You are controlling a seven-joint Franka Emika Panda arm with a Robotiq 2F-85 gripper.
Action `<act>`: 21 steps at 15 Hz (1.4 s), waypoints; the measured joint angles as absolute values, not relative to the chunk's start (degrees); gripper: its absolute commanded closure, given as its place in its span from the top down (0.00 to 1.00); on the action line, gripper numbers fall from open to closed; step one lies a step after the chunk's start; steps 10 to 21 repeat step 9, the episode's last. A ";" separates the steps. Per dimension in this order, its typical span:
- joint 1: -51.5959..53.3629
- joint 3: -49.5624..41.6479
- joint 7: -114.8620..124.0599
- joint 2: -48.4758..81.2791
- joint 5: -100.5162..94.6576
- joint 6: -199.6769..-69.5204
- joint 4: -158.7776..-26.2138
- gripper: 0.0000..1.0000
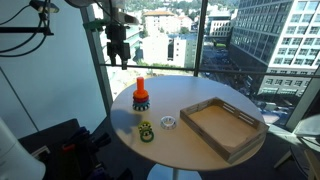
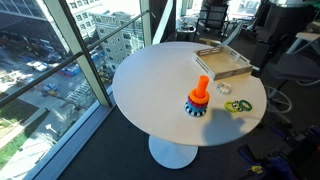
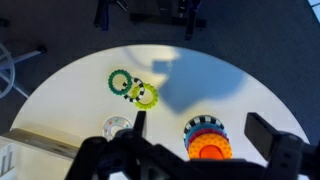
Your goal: Put the orange ring on the orange stand.
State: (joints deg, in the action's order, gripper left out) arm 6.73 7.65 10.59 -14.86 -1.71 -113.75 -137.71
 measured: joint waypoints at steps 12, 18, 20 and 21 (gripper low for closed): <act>6.34 7.69 11.17 -16.86 -1.59 -113.88 -139.79 1.00; 6.34 7.69 11.17 -16.86 -1.59 -113.88 -139.79 1.00; 6.34 7.69 11.17 -16.86 -1.59 -113.88 -139.79 1.00; 6.34 7.69 11.17 -16.86 -1.59 -113.88 -139.79 1.00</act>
